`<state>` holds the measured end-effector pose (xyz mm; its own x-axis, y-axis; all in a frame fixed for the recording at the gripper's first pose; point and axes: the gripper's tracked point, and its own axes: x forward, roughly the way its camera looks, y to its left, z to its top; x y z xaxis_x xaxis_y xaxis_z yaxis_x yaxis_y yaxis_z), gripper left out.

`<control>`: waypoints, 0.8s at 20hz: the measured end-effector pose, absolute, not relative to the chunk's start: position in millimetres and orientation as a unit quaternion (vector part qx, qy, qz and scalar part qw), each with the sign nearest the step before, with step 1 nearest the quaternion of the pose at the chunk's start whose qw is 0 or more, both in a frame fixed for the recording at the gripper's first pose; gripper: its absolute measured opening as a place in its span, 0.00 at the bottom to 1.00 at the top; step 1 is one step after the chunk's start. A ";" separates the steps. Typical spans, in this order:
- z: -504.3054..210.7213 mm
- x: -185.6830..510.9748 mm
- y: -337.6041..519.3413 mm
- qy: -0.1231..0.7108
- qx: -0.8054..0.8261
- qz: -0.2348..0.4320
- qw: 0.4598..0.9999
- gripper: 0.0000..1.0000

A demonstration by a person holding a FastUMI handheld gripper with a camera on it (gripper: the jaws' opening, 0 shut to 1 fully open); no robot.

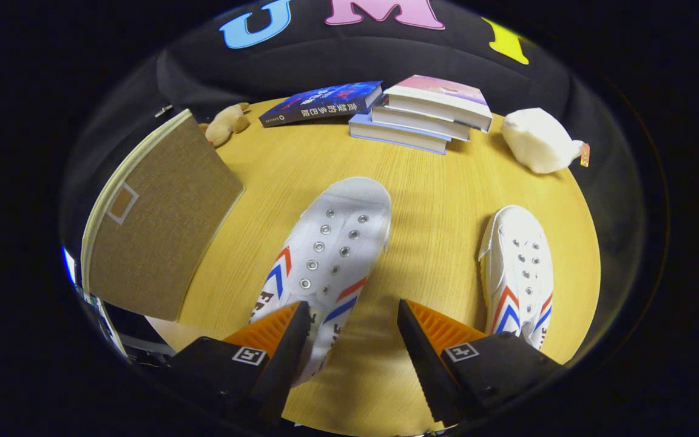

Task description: Open the storage box then place both shoes into the box .Put the left shoe in first, then the right shoe, with the right side of both shoes facing outward in a uniform manner.

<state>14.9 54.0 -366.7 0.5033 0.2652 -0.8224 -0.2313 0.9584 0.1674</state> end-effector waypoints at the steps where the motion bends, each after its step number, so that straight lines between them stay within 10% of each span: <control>1: -367.5 16.7 58.1 0.481 0.039 0.141 0.864 0.84; 7: -369.7 15.3 69.9 0.501 0.096 0.146 0.847 0.37; 16: -361.9 20.3 64.6 0.502 0.152 0.093 0.847 0.06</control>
<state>20.3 64.6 -361.9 0.4792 0.3092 -0.8214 -0.0049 0.9368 0.3498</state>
